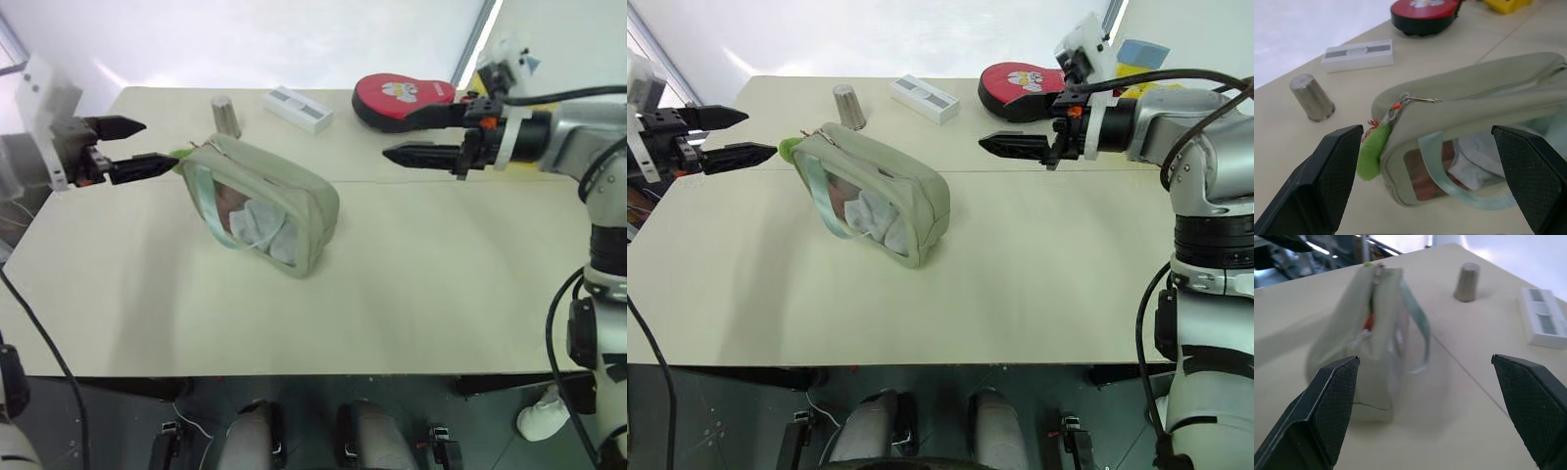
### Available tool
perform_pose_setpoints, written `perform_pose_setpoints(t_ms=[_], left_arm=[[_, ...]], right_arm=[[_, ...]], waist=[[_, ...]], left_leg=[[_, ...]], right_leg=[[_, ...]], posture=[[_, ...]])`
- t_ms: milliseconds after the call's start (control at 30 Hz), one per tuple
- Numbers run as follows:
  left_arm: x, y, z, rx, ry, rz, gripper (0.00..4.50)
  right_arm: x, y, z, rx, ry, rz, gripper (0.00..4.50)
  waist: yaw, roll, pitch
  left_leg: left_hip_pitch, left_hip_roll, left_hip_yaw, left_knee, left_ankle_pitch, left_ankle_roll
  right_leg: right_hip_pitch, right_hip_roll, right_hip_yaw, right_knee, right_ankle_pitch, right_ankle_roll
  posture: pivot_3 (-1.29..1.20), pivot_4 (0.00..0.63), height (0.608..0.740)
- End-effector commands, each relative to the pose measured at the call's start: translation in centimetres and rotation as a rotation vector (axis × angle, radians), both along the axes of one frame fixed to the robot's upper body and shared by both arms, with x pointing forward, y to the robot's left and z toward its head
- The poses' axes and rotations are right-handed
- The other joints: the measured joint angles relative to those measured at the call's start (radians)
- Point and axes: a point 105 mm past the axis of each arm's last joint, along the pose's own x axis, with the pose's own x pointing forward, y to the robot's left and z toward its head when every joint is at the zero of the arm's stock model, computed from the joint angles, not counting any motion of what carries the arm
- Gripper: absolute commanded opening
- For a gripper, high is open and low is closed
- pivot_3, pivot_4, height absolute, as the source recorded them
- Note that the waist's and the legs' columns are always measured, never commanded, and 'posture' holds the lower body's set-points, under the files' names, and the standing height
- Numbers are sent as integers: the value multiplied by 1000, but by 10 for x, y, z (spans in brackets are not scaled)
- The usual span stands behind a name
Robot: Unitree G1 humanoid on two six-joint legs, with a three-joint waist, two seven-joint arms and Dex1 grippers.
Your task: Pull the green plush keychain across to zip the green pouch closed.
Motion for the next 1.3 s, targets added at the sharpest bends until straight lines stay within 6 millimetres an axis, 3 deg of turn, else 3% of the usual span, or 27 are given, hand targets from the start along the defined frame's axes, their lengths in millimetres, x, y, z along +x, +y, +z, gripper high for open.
perform_pose_setpoints(t_ms=[33,233,467,600,767,933,1033,1133,1267,1300], left_arm=[[-3,10,9,29,-38,18,4490],[0,9,6,39,-51,30,4490],[-6,4,5,30,-48,2,4490],[-16,-14,5,8,-28,-77,4490],[-30,-36,-3,10,-4,-143,4490],[-33,-39,-7,0,-1,-134,4490],[-33,-37,-7,-4,1,-121,4500],[-32,-35,-7,-7,-3,-111,4500],[-31,-35,-8,-9,-4,-108,4500],[-31,-35,-8,-9,-5,-106,4500]], right_arm=[[-5,5,10,1,-47,11,4498],[-3,7,5,-32,-58,12,4498],[-18,58,-10,-1,-60,115,4498],[-30,91,-19,-12,-82,209,4498],[-23,114,-53,-138,-137,212,4498],[-18,121,-74,-213,-197,217,4498],[-18,121,-73,-229,-229,232,3691],[-15,114,-73,-269,-273,225,2112],[-4,89,-67,-358,-349,196,103],[0,80,-64,-384,-370,189,103]], waist=[[1,0,0],[2,0,0],[-2,0,0],[0,0,0],[3,-1,0],[2,-1,0],[1,-1,0],[1,-1,0],[6,-1,0],[7,-1,0]], left_leg=[[0,0,0,0,-1,2],[-1,0,0,1,0,1],[-1,1,1,1,0,0],[-2,1,1,2,0,0],[-2,0,1,2,0,0],[-2,0,0,2,0,0],[-2,0,0,2,0,0],[-2,0,0,2,0,0],[-2,0,0,2,0,0],[-2,-1,0,3,0,0]], right_leg=[[0,0,0,0,0,0],[-1,0,0,0,0,0],[-2,1,0,1,0,0],[-2,0,0,1,0,0],[-1,-1,0,1,0,0],[-1,0,0,1,0,0],[-1,0,0,2,0,0],[-1,0,0,1,0,0],[-1,0,0,1,0,0],[-1,0,0,1,0,0]], posture=[[0,150,740],[0,150,740],[0,150,740],[0,150,740],[0,150,740],[0,150,740],[0,150,740],[0,150,740],[0,150,740],[0,150,740]])
